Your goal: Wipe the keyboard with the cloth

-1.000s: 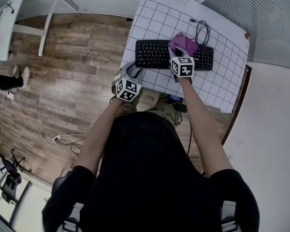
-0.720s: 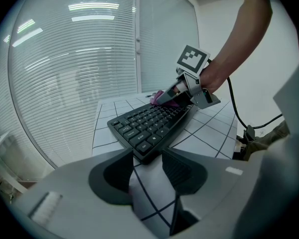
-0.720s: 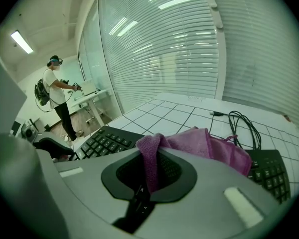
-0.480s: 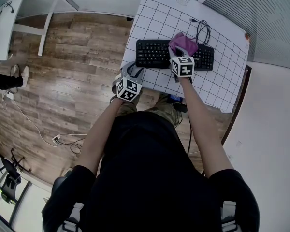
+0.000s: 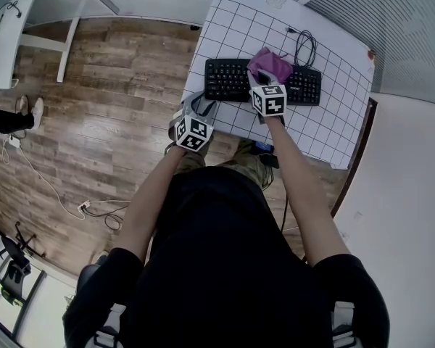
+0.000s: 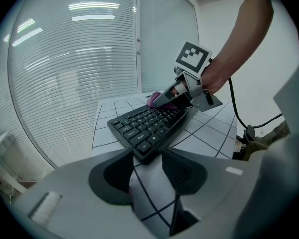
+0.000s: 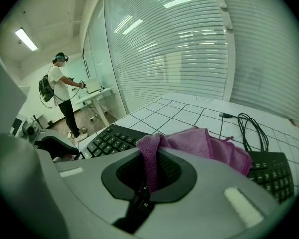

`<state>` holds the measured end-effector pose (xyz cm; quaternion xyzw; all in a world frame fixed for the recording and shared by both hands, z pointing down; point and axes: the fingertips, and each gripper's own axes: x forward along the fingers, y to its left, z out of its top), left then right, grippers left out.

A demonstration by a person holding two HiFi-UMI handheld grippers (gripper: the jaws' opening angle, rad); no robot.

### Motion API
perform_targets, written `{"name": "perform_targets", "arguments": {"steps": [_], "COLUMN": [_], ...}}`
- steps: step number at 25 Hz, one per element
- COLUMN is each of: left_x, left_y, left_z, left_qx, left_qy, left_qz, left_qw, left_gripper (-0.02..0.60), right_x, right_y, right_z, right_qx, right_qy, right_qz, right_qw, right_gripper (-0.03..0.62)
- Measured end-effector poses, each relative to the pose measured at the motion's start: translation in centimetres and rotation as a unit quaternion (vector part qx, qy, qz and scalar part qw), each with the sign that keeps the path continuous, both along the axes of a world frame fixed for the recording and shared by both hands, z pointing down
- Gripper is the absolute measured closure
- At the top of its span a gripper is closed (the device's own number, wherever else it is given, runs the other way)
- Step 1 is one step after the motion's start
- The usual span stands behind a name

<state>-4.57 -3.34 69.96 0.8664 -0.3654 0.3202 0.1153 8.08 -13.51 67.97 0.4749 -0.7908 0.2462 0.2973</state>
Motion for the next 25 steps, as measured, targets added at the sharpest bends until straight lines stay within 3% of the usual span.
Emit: {"name": "perform_targets", "arguments": {"steps": [11, 19, 25], "left_x": [0.0, 0.0, 0.1], "left_y": [0.0, 0.0, 0.1], "left_z": [0.0, 0.0, 0.0], "left_qx": [0.000, 0.007, 0.009], "left_qy": [-0.001, -0.006, -0.007], "left_qz": [0.000, 0.000, -0.001], "left_qw": [1.0000, 1.0000, 0.9999], "left_gripper": [0.426, 0.426, 0.425], "right_x": [-4.7, -6.0, -9.1], "right_y": [1.1, 1.1, 1.6], "right_z": [0.1, 0.1, 0.1], "right_qx": [-0.003, -0.010, -0.016], "right_qy": [0.004, 0.001, -0.007], "right_qz": [-0.072, -0.082, -0.118], "right_qw": [0.997, 0.997, 0.993], "right_gripper": [0.554, 0.554, 0.554]}}
